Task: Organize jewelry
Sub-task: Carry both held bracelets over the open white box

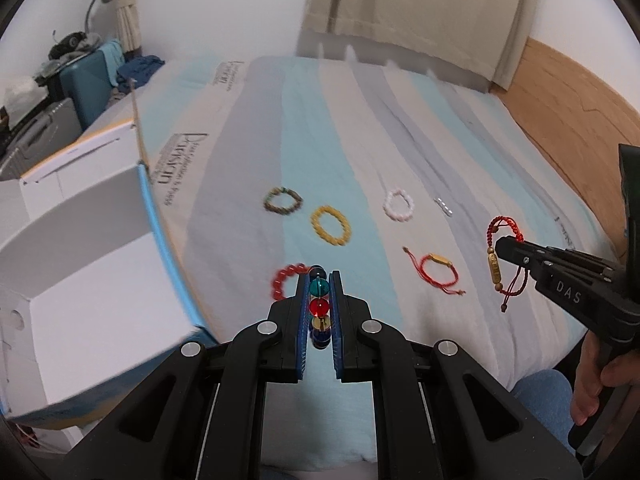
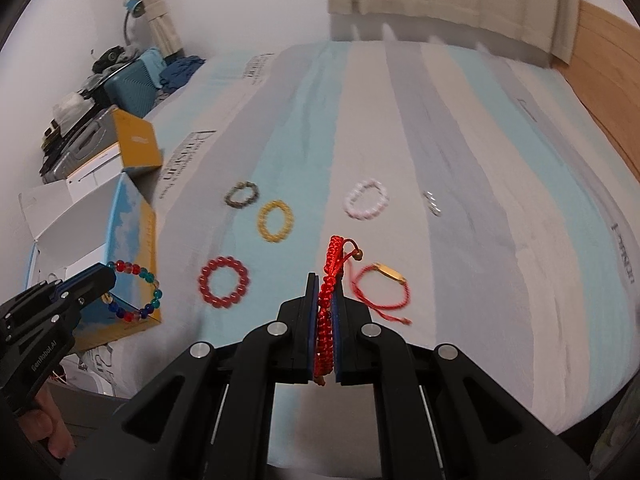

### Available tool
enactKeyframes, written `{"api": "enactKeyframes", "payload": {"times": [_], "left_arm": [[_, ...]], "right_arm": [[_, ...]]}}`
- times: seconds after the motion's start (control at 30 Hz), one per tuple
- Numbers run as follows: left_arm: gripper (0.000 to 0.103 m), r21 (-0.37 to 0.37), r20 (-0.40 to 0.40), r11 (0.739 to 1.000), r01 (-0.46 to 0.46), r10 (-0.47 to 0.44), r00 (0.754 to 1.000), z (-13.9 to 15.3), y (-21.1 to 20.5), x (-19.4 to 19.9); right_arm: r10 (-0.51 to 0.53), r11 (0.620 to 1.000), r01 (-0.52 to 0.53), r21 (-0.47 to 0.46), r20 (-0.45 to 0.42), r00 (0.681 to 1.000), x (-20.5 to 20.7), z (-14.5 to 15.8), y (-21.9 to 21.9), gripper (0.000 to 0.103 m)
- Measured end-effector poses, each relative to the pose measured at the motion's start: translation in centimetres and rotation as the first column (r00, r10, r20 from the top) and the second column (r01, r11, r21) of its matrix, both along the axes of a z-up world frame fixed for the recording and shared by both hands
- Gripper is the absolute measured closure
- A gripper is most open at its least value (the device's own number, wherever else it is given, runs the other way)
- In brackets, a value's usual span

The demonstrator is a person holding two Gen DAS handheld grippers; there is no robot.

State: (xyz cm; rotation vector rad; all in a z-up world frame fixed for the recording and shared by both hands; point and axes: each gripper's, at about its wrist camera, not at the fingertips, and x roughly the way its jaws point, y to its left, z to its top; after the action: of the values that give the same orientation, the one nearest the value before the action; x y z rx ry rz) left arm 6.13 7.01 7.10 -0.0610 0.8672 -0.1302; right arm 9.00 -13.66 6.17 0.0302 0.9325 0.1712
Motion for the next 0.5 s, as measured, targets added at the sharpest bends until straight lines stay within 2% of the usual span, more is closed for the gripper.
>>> {"api": "enactKeyframes", "payload": {"times": [0.5], "left_arm": [[0.094,-0.003,0.032,0.992,-0.126,0.126,0.991,2.6,8.7,-1.1]], "right_arm": [[0.138,0.990,-0.137,-0.016,0.045,0.989,1.5,2.8,10.5,0.098]]}}
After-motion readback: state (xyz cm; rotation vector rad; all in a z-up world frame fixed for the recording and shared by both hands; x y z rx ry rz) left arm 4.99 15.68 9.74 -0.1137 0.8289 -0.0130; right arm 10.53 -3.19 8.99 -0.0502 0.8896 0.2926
